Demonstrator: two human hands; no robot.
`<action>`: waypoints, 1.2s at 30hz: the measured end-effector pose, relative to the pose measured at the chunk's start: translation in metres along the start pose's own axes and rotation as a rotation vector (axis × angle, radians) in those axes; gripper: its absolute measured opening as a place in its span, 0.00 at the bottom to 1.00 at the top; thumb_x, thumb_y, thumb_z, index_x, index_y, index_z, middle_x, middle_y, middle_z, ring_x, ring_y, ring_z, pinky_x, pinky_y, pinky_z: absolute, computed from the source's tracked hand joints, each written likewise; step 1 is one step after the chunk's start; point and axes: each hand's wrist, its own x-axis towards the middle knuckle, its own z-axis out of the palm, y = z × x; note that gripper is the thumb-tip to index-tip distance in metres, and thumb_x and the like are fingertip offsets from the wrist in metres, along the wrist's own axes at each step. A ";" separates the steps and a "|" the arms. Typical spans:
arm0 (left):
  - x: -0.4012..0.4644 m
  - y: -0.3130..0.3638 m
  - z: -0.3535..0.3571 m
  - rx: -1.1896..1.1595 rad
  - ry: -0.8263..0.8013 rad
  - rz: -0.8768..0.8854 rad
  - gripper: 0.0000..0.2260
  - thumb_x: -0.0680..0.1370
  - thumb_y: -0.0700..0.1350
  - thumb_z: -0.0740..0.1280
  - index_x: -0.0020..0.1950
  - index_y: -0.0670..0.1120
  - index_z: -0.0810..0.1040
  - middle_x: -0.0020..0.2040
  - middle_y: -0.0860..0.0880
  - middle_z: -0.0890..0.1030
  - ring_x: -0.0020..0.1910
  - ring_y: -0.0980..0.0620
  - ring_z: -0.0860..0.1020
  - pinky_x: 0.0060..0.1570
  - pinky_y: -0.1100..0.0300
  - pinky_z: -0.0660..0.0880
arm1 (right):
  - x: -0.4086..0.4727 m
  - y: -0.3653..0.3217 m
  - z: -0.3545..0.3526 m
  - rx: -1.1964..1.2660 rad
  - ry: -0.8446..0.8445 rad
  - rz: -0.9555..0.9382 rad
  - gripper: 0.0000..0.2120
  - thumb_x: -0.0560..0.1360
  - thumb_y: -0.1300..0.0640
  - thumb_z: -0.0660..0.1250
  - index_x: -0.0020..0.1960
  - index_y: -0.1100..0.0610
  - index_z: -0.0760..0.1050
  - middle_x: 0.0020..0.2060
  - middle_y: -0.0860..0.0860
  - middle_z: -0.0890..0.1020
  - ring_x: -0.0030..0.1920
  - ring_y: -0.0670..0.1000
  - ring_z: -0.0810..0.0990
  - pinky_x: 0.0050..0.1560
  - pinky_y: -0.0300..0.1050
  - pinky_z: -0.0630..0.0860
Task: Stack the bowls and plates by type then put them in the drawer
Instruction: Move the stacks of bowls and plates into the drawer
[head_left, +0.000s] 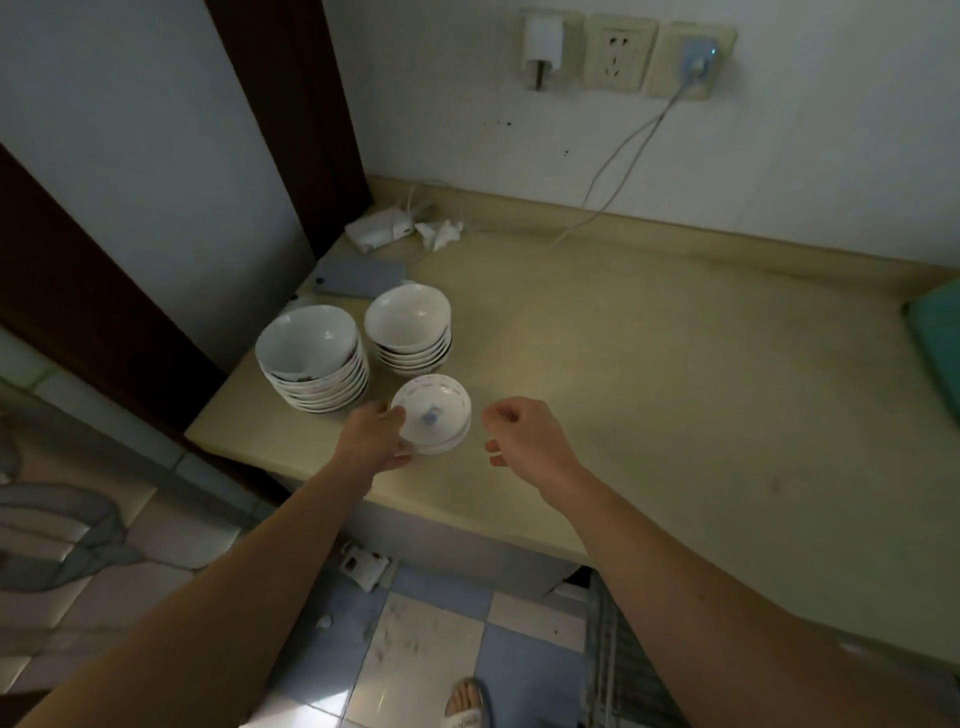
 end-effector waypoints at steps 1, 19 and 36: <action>0.006 0.001 0.001 0.018 -0.003 0.010 0.06 0.82 0.41 0.62 0.59 0.43 0.74 0.62 0.36 0.76 0.57 0.35 0.80 0.42 0.47 0.81 | 0.006 -0.001 0.004 -0.004 0.000 0.013 0.12 0.79 0.53 0.65 0.57 0.58 0.80 0.49 0.58 0.85 0.46 0.59 0.86 0.51 0.60 0.83; 0.005 0.004 -0.013 -0.020 -0.303 0.131 0.17 0.82 0.33 0.62 0.69 0.44 0.77 0.61 0.43 0.82 0.54 0.42 0.84 0.45 0.49 0.84 | 0.051 0.017 0.014 0.446 -0.198 0.205 0.13 0.79 0.55 0.70 0.61 0.60 0.80 0.51 0.58 0.87 0.49 0.61 0.87 0.48 0.56 0.85; -0.062 0.016 0.050 0.167 -0.672 0.284 0.15 0.78 0.40 0.72 0.64 0.50 0.82 0.60 0.50 0.83 0.53 0.47 0.85 0.48 0.50 0.84 | -0.040 0.064 -0.091 0.287 -0.047 0.116 0.14 0.79 0.66 0.61 0.52 0.54 0.83 0.44 0.55 0.88 0.46 0.56 0.88 0.43 0.50 0.85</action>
